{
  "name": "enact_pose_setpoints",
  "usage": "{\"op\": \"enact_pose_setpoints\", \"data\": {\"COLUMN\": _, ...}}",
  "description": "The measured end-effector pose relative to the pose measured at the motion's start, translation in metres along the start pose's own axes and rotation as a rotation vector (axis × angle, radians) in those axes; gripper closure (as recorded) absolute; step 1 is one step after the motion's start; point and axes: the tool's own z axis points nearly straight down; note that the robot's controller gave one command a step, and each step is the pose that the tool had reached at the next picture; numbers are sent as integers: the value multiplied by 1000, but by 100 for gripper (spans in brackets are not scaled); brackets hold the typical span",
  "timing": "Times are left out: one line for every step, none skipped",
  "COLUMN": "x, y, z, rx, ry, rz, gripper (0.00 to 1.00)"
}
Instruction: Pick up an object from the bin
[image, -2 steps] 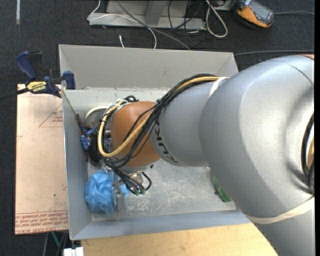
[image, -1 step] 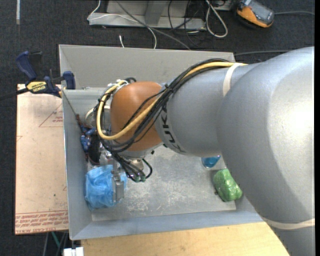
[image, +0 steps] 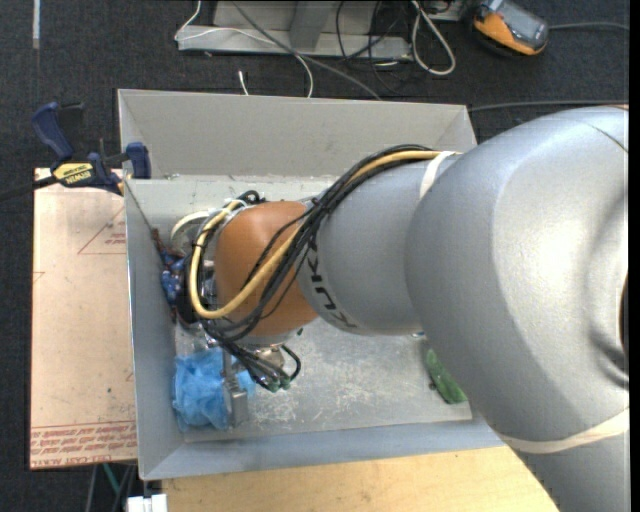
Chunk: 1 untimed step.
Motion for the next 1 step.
{"op": "enact_pose_setpoints", "data": {"x": 1, "y": 13, "z": 14, "rx": -1, "ry": -15, "rz": 70, "gripper": 100}}
